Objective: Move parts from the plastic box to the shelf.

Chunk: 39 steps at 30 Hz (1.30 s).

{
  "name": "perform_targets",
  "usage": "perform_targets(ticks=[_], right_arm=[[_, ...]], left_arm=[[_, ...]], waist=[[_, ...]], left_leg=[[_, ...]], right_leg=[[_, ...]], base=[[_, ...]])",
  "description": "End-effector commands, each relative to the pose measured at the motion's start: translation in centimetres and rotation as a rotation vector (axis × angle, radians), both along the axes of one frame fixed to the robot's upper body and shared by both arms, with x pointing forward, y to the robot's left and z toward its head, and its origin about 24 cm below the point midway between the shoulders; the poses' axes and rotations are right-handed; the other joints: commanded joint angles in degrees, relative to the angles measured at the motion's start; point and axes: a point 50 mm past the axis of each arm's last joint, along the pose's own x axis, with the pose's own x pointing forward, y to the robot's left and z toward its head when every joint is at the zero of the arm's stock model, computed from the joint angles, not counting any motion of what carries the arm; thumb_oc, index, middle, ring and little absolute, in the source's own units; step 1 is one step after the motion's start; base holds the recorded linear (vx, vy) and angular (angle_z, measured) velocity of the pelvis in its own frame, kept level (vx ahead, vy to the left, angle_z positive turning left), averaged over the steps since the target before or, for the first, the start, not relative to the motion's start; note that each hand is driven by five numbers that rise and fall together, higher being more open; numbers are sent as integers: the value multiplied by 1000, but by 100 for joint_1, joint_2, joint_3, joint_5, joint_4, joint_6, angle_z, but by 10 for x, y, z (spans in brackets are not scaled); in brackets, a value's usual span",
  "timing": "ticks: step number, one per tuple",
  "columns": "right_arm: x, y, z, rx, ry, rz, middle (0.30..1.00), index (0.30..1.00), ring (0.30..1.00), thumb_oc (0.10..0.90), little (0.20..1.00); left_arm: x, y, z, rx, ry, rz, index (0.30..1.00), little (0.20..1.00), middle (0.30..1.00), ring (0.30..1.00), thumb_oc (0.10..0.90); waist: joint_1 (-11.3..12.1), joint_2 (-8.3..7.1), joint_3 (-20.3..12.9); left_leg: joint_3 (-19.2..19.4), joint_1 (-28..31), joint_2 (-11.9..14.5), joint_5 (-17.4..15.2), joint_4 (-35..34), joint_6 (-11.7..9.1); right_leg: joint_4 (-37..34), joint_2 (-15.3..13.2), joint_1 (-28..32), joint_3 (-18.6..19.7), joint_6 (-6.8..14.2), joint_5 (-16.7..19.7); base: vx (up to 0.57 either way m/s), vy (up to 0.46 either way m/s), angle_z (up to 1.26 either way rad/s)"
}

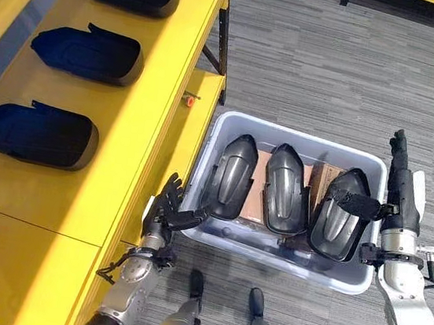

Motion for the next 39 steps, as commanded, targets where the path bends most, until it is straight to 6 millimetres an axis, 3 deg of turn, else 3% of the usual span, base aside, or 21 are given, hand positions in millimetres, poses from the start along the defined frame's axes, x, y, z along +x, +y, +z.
perform_targets(ticks=[1, 13, 24, 30, 31, 32, 36, 37, 39], right_arm=[[-2, -1, 53, -77, -256, 27, 1000, 1000, 1000, 900, 1000], [6, 4, 40, -65, -169, 80, 1000, 1000, 1000, 900, 1000], [3, 0, 22, -39, -115, 32, 1000, 1000, 1000, 900, 1000], [0, -3, 20, -39, -125, 11, 1000, 1000, 1000, 900, 1000], [0, -1, 22, -40, -141, 19, 1000, 1000, 1000, 900, 1000], [1, -1, 21, -44, -138, 18, 1000, 1000, 1000, 900, 1000], [4, 0, 23, -55, -139, 24, 1000, 1000, 1000, 900, 1000], [4, 2, 24, -57, -144, 38, 1000, 1000, 1000, 900, 1000], [4, 3, 25, -61, -149, 43, 1000, 1000, 1000, 900, 1000]], left_arm=[[15, 11, 47, 69, -245, -29, 1000, 1000, 1000, 1000, 900], [18, 17, 64, 60, -328, 11, 1000, 1000, 1000, 1000, 900], [5, 34, 67, 34, -354, 102, 1000, 1000, 1000, 1000, 900], [1, 42, 102, 64, -531, 131, 1000, 1000, 1000, 1000, 900], [-1, 42, 124, 66, -641, 125, 1000, 1000, 1000, 1000, 900], [-2, 42, 133, 66, -686, 117, 1000, 1000, 1000, 1000, 900], [-7, 35, 162, 60, -828, 69, 1000, 1000, 1000, 1000, 900], [-10, 29, 178, 53, -911, 47, 1000, 1000, 1000, 1000, 900], [-11, 24, 186, 52, -955, 26, 1000, 1000, 1000, 1000, 900]], waist=[[-23, -314, -374], [-24, -328, -51], [63, -334, 215], [97, -341, 293], [108, -350, 339], [112, -348, 351], [95, -352, 403], [73, -364, 429], [60, -376, 444]], left_leg=[[5, -318, 614, -466, 681, -508], [55, -496, 633, -356, 624, -543], [-15, -704, 607, -268, 591, -548], [-91, -817, 562, -294, 654, -552], [-86, -863, 554, -307, 681, -558], [-77, -871, 561, -306, 680, -558], [-43, -919, 570, -306, 684, -568], [-33, -944, 577, -304, 685, -573], [-16, -959, 581, -303, 687, -579]], right_leg=[[120, -630, 508, -380, 375, 175], [2, -577, 288, -378, 356, 145], [-10, -568, 169, -471, 341, 131], [-2, -575, 151, -559, 328, 96], [3, -576, 111, -559, 330, 86], [3, -582, 96, -568, 331, 90], [-2, -588, 26, -543, 339, 113], [-2, -584, -16, -522, 343, 120], [-4, -582, -40, -517, 347, 126]], base=[[0, 0, 0], [-37, -11, 0], [-19, -6, 1], [-12, -3, 11], [-26, 15, 7], [-33, 22, 7], [0, 0, 0], [0, 0, 0], [0, 0, 0]])
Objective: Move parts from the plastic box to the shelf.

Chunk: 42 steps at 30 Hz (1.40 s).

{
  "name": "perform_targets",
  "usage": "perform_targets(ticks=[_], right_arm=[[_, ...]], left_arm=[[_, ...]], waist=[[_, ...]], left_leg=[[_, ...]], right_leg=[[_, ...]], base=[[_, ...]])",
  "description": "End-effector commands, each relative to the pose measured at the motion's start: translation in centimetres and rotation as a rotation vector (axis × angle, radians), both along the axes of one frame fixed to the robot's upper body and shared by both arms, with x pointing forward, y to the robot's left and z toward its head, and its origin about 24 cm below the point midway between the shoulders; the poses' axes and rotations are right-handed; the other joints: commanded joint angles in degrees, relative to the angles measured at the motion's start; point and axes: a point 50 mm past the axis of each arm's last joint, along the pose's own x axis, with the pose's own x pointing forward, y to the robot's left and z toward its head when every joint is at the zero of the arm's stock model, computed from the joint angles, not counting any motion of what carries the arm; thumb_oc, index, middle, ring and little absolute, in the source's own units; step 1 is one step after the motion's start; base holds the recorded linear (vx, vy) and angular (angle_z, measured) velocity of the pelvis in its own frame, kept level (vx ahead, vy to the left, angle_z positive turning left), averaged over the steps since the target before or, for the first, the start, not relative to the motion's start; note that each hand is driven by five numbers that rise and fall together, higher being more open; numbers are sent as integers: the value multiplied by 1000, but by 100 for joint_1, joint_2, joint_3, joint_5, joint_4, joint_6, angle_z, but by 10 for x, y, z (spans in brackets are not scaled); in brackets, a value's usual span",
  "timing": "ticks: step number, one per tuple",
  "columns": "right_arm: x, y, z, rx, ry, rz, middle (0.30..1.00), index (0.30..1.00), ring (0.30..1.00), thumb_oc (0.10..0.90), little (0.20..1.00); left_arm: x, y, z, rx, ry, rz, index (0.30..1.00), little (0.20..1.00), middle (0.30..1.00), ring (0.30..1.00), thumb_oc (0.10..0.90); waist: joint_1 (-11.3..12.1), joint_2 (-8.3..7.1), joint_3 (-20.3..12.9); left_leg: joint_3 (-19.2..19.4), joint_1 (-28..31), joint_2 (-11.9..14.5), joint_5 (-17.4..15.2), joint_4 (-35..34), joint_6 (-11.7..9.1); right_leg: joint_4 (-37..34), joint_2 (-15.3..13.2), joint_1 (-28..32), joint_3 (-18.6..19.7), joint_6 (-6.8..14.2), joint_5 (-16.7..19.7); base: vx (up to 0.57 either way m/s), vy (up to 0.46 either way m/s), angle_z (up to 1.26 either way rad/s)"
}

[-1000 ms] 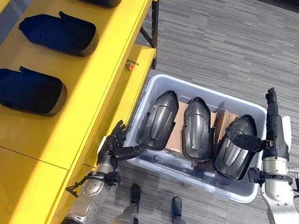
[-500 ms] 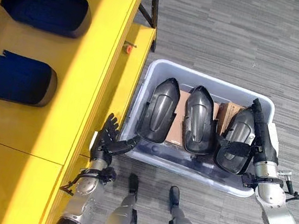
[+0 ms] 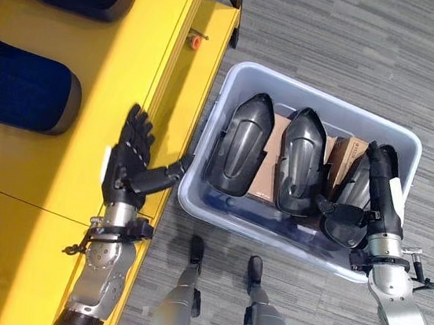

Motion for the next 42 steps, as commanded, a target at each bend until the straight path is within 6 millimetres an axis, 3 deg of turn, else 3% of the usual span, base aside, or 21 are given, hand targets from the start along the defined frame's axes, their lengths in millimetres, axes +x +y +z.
perform_targets(ticks=[1, 7, 15, 29, 42], right_arm=[[3, -6, 49, -54, -251, 0, 1000, 1000, 1000, 900, 1000], [2, -4, 51, -82, -260, 4, 1000, 1000, 1000, 900, 1000], [-5, -1, 47, -139, -255, -6, 1000, 1000, 1000, 900, 1000], [-25, 17, 32, -276, -217, 33, 1000, 1000, 1000, 900, 1000], [-30, 25, 16, -317, -163, 39, 1000, 1000, 1000, 900, 1000]], left_arm=[[-12, -7, 68, 61, -401, -32, 1000, 1000, 1000, 1000, 900], [-15, -26, 89, 61, -505, -132, 1000, 1000, 1000, 1000, 900], [-12, -38, 101, 103, -553, -164, 1000, 1000, 1000, 1000, 900], [-10, -44, 103, 150, -563, -131, 1000, 1000, 1000, 1000, 900], [-12, -46, 103, 151, -575, -106, 1000, 1000, 1000, 1000, 900]], waist=[[-16, -244, -240], [-94, -292, -177], [-220, -317, -118], [-400, -349, -72], [-459, -361, -35]], left_leg=[[140, -307, 587, -411, 686, -537], [204, -371, 594, -408, 671, -539], [244, -460, 604, -428, 690, -535], [371, -554, 591, -520, 776, -502], [413, -633, 568, -569, 824, -476]], right_leg=[[0, -608, 524, -305, 340, 92], [-7, -603, 409, -268, 365, 156], [-8, -605, 305, -204, 383, 182], [-8, -612, 154, -87, 446, 239], [-8, -627, 52, -19, 467, 250]], base=[[-21, 17, -4], [-12, 10, -6], [0, 9, -2], [-4, 15, -3], [-6, 17, -5]])
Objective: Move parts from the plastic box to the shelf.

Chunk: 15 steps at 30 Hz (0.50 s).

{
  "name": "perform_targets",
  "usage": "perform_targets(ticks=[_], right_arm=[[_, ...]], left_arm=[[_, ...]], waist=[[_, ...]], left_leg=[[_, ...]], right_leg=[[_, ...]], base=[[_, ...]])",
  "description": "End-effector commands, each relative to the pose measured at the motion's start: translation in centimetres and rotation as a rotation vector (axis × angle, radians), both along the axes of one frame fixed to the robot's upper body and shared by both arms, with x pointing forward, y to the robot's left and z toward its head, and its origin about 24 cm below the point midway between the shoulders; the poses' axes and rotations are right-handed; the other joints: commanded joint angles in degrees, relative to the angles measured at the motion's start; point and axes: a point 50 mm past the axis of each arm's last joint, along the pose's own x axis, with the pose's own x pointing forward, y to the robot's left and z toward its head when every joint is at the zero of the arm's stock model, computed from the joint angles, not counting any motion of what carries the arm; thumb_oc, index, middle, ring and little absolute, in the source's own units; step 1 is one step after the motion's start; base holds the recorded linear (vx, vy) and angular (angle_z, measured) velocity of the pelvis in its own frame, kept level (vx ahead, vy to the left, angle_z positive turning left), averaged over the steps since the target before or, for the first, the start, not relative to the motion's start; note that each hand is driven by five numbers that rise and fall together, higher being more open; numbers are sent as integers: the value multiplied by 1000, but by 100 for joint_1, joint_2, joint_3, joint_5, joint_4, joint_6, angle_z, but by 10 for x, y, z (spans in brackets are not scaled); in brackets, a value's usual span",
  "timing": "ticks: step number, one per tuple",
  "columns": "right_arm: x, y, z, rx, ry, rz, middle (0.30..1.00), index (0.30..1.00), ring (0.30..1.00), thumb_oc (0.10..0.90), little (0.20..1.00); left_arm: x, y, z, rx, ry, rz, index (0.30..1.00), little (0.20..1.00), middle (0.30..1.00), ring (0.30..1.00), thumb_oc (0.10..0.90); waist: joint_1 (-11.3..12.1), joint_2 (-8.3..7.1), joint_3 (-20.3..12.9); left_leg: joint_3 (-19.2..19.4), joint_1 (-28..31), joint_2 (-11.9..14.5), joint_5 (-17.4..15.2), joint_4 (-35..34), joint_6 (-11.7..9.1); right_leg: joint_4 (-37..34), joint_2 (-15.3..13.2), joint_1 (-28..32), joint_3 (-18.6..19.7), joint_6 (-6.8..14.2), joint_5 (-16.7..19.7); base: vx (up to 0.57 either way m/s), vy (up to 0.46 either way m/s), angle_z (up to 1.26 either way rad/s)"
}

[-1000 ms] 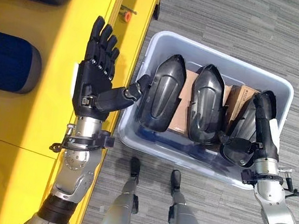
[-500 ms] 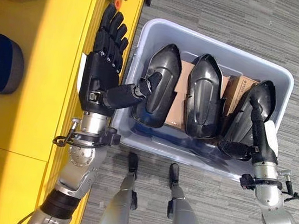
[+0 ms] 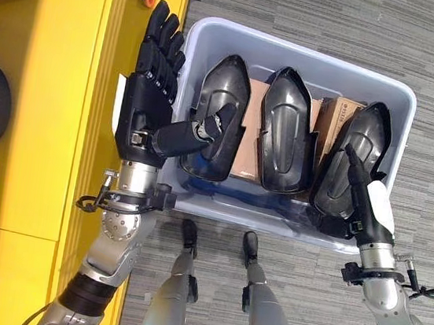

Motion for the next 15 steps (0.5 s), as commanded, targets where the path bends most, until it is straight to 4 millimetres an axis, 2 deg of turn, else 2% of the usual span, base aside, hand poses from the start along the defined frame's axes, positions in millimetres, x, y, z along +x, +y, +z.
perform_targets(ticks=[1, 15], right_arm=[[-6, 5, 22, -2, -156, 6, 1000, 1000, 1000, 900, 1000], [5, -5, 11, -132, -135, -86, 1000, 1000, 1000, 900, 1000]], left_arm=[[-21, -4, 43, 33, -297, -13, 1000, 1000, 1000, 1000, 900], [-22, -5, 45, 17, -312, -12, 1000, 1000, 1000, 1000, 900]], waist=[[-68, -206, -344], [-43, -159, -283]], left_leg=[[54, -356, 522, -573, 830, -474], [47, -452, 459, -660, 900, -460]], right_leg=[[-11, -641, 530, -424, 453, 130], [-11, -665, 503, -444, 467, 114]], base=[[0, 0, 0], [0, 0, 0]])
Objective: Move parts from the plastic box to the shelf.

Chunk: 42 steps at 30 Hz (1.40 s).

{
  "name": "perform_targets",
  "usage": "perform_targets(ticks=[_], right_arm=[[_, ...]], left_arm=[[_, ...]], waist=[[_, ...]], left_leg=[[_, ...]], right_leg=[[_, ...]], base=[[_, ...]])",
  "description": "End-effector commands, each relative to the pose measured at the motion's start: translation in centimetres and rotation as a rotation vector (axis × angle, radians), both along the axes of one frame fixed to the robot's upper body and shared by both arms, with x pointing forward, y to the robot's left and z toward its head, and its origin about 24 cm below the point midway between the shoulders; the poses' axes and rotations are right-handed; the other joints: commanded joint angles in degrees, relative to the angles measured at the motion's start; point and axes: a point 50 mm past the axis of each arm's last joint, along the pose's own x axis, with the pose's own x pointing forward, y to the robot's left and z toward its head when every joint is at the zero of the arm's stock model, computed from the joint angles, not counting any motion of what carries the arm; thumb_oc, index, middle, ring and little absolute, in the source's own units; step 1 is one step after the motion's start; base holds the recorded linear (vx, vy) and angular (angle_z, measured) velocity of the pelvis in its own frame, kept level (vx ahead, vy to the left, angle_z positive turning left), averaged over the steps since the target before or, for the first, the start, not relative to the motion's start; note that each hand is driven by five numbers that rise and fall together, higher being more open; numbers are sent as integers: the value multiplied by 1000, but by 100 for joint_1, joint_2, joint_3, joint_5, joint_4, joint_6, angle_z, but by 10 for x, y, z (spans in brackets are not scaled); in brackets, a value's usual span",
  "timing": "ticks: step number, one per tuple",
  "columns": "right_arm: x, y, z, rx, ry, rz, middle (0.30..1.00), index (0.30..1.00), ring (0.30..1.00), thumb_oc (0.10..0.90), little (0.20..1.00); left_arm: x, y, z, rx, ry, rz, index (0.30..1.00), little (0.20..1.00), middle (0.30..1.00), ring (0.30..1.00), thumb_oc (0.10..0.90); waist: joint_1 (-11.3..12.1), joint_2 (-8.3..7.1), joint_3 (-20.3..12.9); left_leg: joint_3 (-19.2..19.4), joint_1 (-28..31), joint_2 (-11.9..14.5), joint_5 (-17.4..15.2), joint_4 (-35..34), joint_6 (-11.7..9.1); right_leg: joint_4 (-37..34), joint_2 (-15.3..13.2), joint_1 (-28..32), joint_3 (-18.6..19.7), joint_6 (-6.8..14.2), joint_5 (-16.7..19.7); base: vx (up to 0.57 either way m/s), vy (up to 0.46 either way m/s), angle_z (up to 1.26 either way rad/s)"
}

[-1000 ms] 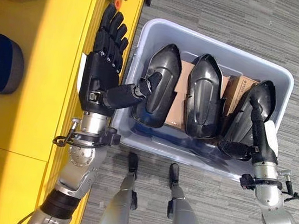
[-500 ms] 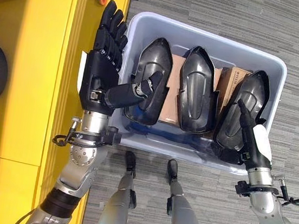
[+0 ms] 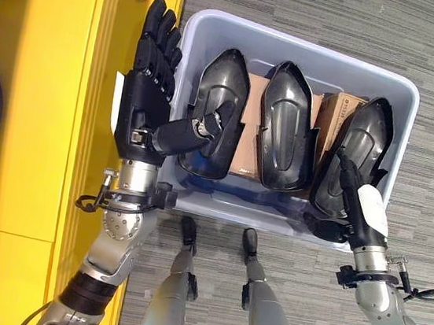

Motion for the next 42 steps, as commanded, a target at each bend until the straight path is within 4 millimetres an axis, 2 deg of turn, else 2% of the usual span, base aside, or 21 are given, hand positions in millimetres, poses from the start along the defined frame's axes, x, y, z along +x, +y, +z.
perform_targets(ticks=[1, 13, 21, 34, 42], right_arm=[[3, -14, 21, -57, -150, -78, 1000, 1000, 1000, 900, 1000], [14, -30, 22, -155, -184, -198, 1000, 1000, 1000, 900, 1000], [19, -32, 19, -179, -185, -230, 1000, 1000, 1000, 900, 1000], [32, -10, 13, -116, -161, -161, 1000, 1000, 1000, 900, 1000], [39, -9, 6, -90, -138, -184, 1000, 1000, 1000, 900, 1000]], left_arm=[[-23, -3, 43, 8, -300, -30, 1000, 1000, 1000, 1000, 900], [-23, -6, 46, 3, -314, -36, 1000, 1000, 1000, 1000, 900], [-23, -8, 47, -2, -320, -48, 1000, 1000, 1000, 1000, 900], [-22, -11, 48, -19, -323, -51, 1000, 1000, 1000, 1000, 900], [-22, -12, 47, -30, -321, -57, 1000, 1000, 1000, 1000, 900]], waist=[[-38, -145, -281], [10, -63, -197], [39, -14, -133], [90, 66, -25], [132, 105, -2]], left_leg=[[32, -349, 430, -674, 912, -456], [18, -545, 346, -766, 1073, -427], [13, -649, 309, -781, 1110, -415], [22, -760, 264, -782, 1115, -385], [11, -827, 236, -793, 1156, -380]], right_leg=[[-11, -684, 635, -451, 465, 80], [-11, -714, 561, -454, 474, 90], [-11, -722, 500, -466, 459, 56], [-11, -726, 390, -469, 454, 27], [-11, -732, 381, -485, 452, 13]], base=[[0, 0, 0], [0, 0, 0], [0, 0, 0], [0, 0, 0], [0, 0, 0]])
